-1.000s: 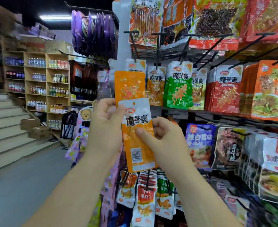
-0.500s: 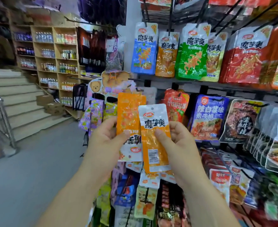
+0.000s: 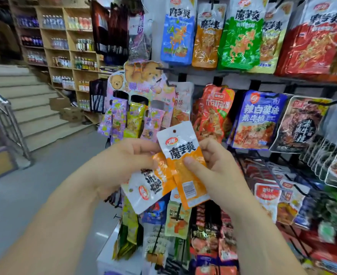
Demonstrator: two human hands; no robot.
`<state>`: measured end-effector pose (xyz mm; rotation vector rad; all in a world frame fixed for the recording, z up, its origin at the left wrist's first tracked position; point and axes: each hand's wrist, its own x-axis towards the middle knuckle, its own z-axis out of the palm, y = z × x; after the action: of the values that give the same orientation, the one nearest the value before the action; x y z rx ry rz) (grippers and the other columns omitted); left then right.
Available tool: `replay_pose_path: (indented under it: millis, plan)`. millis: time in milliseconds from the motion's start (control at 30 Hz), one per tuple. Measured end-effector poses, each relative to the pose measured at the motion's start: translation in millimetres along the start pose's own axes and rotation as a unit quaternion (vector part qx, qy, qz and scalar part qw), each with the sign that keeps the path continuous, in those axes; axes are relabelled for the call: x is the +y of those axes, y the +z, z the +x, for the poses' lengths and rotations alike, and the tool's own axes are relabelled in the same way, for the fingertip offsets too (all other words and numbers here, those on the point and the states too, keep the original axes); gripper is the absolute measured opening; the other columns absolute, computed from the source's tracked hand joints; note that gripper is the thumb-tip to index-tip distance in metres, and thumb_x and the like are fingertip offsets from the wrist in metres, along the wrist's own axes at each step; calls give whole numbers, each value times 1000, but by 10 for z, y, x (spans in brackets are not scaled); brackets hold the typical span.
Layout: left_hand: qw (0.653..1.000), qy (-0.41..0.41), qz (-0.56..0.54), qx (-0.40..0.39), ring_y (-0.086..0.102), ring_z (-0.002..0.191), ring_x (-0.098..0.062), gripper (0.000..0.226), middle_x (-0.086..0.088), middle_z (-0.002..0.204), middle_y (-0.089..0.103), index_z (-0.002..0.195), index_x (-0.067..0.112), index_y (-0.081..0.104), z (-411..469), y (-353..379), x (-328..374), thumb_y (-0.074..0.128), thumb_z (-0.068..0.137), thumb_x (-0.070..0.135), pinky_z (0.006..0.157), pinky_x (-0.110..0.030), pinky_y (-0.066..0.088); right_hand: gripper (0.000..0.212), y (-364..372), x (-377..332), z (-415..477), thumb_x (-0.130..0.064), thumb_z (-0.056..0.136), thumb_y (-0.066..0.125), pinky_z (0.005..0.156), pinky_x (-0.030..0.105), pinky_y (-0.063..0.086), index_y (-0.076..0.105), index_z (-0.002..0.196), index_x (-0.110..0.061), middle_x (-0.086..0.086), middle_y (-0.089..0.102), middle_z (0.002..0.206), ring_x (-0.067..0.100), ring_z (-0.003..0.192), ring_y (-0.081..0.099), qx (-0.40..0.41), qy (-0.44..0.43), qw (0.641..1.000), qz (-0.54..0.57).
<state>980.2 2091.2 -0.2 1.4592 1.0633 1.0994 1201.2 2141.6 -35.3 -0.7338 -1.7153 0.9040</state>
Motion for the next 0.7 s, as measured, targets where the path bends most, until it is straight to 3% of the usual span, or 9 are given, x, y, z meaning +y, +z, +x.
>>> replay_pose_path:
  millis: [100, 167, 233, 300, 400, 467, 533, 633, 700]
  plan:
    - [987, 17, -153, 40, 77, 94, -32, 62, -20, 113, 77, 113, 6, 79, 29, 2, -69, 93, 58, 29, 78, -41, 65, 11, 41, 44, -15, -29, 93, 72, 74, 63, 55, 62, 91, -27, 10, 74, 92, 41, 82, 68, 86, 6, 996, 39]
    - [974, 69, -210, 54, 75, 101, -34, 85, -19, 119, 75, 115, 7, 78, 29, 50, -168, 101, 43, 47, 83, -45, 63, 17, 50, 98, -20, -29, 93, 75, 65, 56, 47, 59, 87, -26, 14, 63, 80, 32, 70, 57, 145, 18, 988, 51]
    - [972, 121, -187, 71, 73, 101, -32, 63, -18, 118, 76, 112, 16, 80, 22, 219, -294, 99, 54, 34, 87, -44, 61, 26, 69, 131, -21, -32, 94, 76, 63, 49, 34, 54, 84, -22, 15, 42, 76, 23, 71, 40, 184, 37, 981, 52]
    - [964, 141, -180, 134, 74, 100, -28, 30, -15, 111, 78, 102, 23, 82, 40, 444, -393, 85, 75, 11, 87, -39, 59, 38, 116, 149, -22, -49, 84, 77, 61, 54, 40, 55, 88, -19, 29, 48, 83, 24, 73, 44, 192, 57, 977, 76]
    - [940, 120, -199, 251, 72, 88, -31, 20, -13, 98, 78, 88, 20, 82, 132, 558, -549, 71, 93, 4, 80, -45, 58, 42, 160, 134, -72, -62, 73, 71, 68, 59, 52, 61, 89, -25, 26, 63, 95, 31, 76, 59, 180, 66, 981, 27]
    - [925, 106, -186, 314, 60, 82, -35, 7, -19, 90, 70, 85, 13, 78, 172, 500, -586, 76, 89, 19, 78, -60, 51, 32, 118, 61, -125, -55, 79, 72, 78, 56, 57, 62, 86, -26, 1, 70, 100, 29, 90, 67, 174, 47, 981, -67]
    - [924, 98, -148, 340, 61, 78, -33, 7, -18, 86, 74, 84, 14, 77, 167, 421, -579, 76, 88, 19, 75, -55, 49, 28, 28, 3, -152, -34, 88, 76, 80, 44, 55, 54, 77, -22, -16, 70, 109, 20, 92, 67, 195, 4, 973, -123]
    - [935, 98, -100, 325, 72, 83, -32, 15, -13, 90, 80, 89, 21, 81, 135, 441, -496, 73, 94, 9, 80, -57, 57, 35, 21, -80, -151, -15, 95, 69, 56, 21, 42, 40, 74, -20, -21, 66, 96, 18, 59, 53, 191, -45, 971, -136]
    - [946, 100, -99, 292, 74, 84, -30, 14, -13, 91, 80, 94, 20, 81, 141, 538, -437, 71, 97, 11, 76, -54, 60, 34, 182, -98, -157, -21, 98, 63, 58, 21, 40, 37, 76, -25, -14, 63, 89, 8, 59, 50, 132, -59, 978, -151]
